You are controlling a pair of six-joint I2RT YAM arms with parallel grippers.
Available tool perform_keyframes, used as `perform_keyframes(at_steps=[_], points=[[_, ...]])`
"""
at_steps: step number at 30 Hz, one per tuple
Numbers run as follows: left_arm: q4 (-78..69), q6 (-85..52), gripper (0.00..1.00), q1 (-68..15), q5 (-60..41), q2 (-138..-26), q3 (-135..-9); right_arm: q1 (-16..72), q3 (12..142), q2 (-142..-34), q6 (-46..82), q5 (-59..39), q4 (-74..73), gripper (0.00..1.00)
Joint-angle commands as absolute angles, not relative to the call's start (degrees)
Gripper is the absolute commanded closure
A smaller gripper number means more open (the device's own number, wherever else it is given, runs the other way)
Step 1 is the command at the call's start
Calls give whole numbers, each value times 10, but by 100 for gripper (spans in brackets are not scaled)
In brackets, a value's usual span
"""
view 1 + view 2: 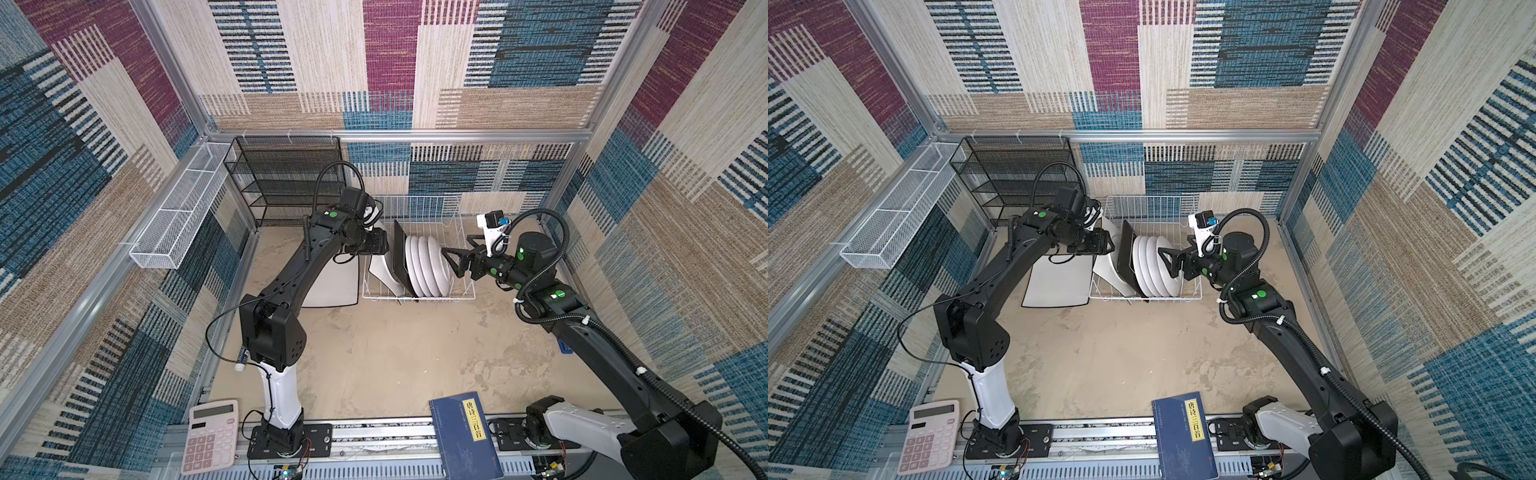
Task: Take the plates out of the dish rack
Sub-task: 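Move the left gripper to the next white square plate in the rack, then close the left gripper on the rim of the white square plate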
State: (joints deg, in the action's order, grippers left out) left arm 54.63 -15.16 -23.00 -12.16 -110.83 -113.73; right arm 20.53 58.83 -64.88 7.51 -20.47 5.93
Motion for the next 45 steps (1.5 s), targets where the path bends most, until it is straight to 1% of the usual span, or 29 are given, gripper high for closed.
perform_keyframes(at_steps=[1, 7, 12, 16, 20, 26, 33, 45], points=[[541, -168, 44, -230, -111, -1123, -1151, 206, 587, -644, 82, -204, 47, 1], [537, -177, 50, -230, -119, -1152, -1165, 205, 585, -643, 80, -205, 45, 1], [530, -189, 53, -230, -120, -1169, -1169, 206, 584, -650, 81, -208, 45, 1], [523, -202, 62, -230, -125, -1174, -1168, 206, 582, -652, 83, -210, 40, 1], [523, -215, 67, -230, -127, -1172, -1163, 205, 579, -647, 83, -208, 40, 1], [503, -235, 80, -230, -140, -1159, -1135, 205, 575, -642, 87, -205, 37, 1], [478, -253, 100, -230, -160, -1143, -1103, 205, 573, -643, 87, -206, 36, 1], [456, -267, 100, -230, -176, -1106, -1097, 205, 570, -645, 90, -206, 29, 1]])
